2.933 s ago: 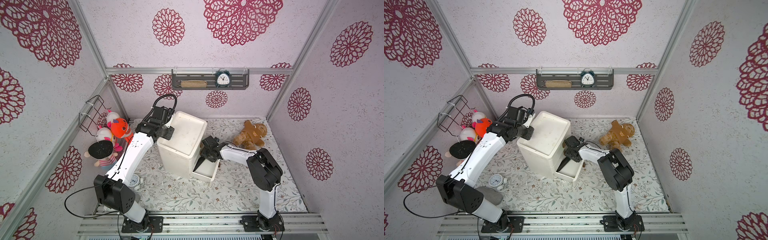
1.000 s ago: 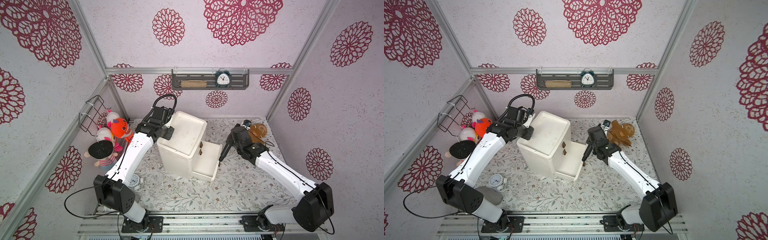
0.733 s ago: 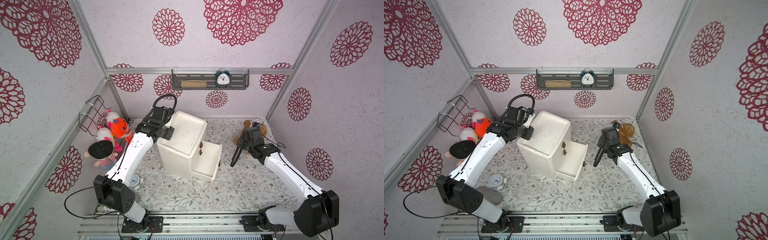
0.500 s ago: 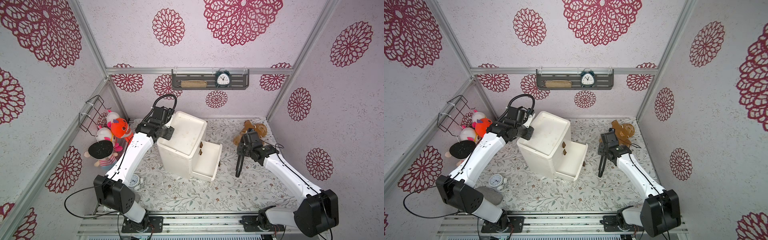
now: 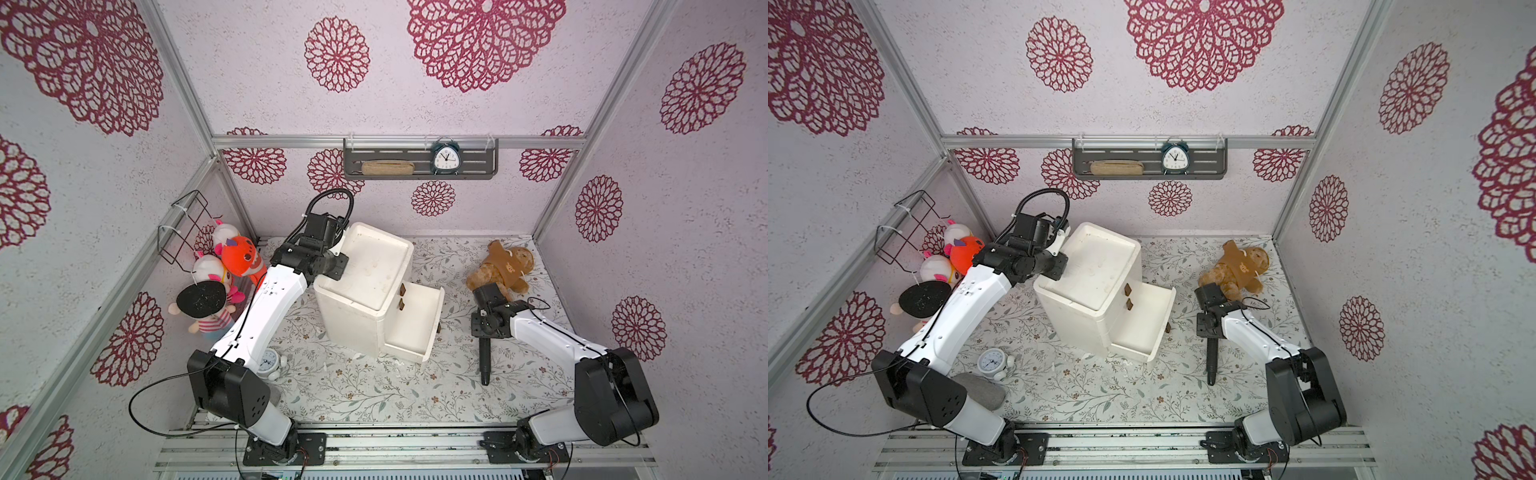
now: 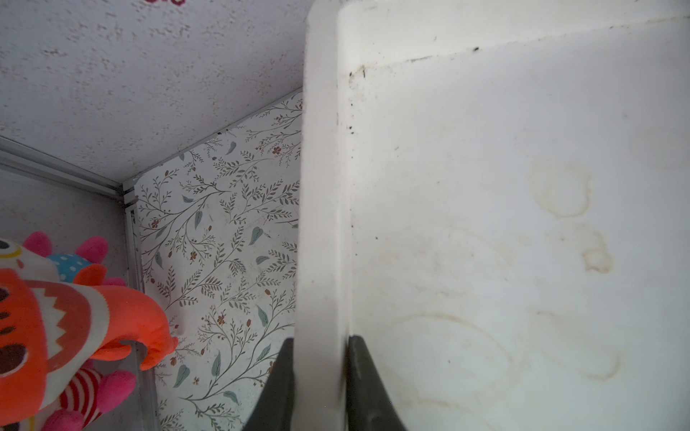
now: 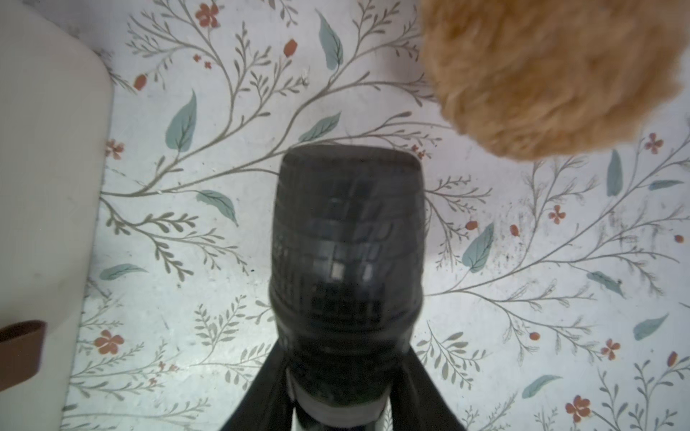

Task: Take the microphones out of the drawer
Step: Place the microphone at the center of the board.

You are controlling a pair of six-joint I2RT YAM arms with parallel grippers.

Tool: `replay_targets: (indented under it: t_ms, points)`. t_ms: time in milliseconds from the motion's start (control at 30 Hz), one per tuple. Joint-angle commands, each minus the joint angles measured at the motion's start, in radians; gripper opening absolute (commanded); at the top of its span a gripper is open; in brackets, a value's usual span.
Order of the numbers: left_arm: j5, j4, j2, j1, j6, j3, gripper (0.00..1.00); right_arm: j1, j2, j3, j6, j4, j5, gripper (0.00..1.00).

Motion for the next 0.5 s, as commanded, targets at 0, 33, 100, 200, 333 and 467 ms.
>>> replay_targets:
  t_ms: [0, 33, 100, 200, 333, 467]
  points:
    - [-0.127, -0.032, 0.04, 0.008, 0.072, -0.021, 0.01, -0.002, 0.034, -0.004, -0.014, 0.064, 0.012, 0.0]
    - [-0.126, -0.032, 0.042, 0.007, 0.07, -0.02, 0.01, -0.002, 0.048, -0.009, -0.012, 0.068, 0.014, 0.0]
    - [-0.125, -0.032, 0.041, 0.008, 0.071, -0.022, 0.01, -0.002, 0.064, -0.022, -0.013, 0.086, 0.017, 0.0]
    - [-0.125, -0.032, 0.042, 0.007, 0.071, -0.023, 0.01, -0.002, 0.087, -0.031, -0.015, 0.095, 0.026, 0.0]
    - [-0.125, -0.03, 0.047, 0.007, 0.072, -0.021, 0.01, -0.003, 0.123, -0.029, -0.022, 0.096, 0.034, 0.03]
    - [-0.125, -0.032, 0.05, 0.007, 0.07, -0.02, 0.01, -0.001, 0.152, -0.013, -0.027, 0.085, 0.031, 0.15]
